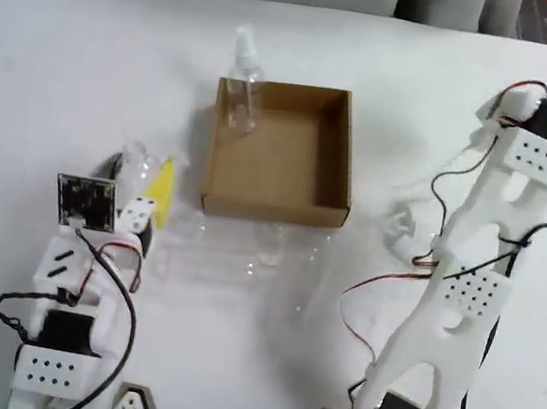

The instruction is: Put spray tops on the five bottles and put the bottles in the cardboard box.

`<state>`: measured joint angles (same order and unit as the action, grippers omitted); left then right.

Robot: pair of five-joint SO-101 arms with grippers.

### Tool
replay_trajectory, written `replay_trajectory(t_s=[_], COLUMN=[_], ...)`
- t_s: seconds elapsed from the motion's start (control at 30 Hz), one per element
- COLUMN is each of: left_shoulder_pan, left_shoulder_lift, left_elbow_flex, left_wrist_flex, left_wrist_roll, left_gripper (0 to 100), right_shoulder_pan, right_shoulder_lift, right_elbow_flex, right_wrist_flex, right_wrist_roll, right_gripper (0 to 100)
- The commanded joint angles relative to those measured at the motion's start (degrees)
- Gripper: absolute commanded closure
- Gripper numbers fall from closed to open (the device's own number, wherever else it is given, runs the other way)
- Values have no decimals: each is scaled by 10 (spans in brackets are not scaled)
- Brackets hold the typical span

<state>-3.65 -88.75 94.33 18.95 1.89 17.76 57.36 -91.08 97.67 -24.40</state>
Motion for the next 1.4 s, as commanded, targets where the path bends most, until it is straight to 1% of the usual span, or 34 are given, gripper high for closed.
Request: replay_trajectory(t_s=[0.0, 0.17, 0.33, 0.5, 0.63, 0.77, 0.93, 1.0, 1.13, 1.23, 1.37], left_shoulder_pan=[50, 102, 153, 209, 243, 270, 289, 291, 290, 290, 289], left_shoulder_lift=[-10, -9, -7, -7, -8, -10, -10, -10, -10, -10, -10], left_elbow_flex=[-61, -93, -128, -137, -137, -136, -135, -135, -136, -136, -136], left_wrist_flex=[-20, -20, -16, -14, 38, 101, 155, 178, 207, 213, 218], left_wrist_roll=[4, 4, 4, 2, 1, 1, 1, 0, 0, 0, 0], left_gripper=[979, 979, 979, 979, 979, 979, 979, 979, 979, 979, 979], right_shoulder_pan=[21, 40, 51, 46, 20, -29, -107, -141, -215, -262, -295], right_shoulder_lift=[-74, -154, -284, -435, -541, -628, -698, -717, -743, -775, -824], right_elbow_flex=[-40, 11, 152, 293, 379, 440, 486, 502, 541, 564, 616], right_wrist_flex=[22, 23, 22, 21, 21, 15, -19, -38, -57, -54, -69], right_wrist_roll=[38, 56, 57, 57, 58, 58, 59, 89, 185, 193, 193], right_gripper=[983, 983, 983, 983, 983, 982, 981, 981, 981, 981, 981])
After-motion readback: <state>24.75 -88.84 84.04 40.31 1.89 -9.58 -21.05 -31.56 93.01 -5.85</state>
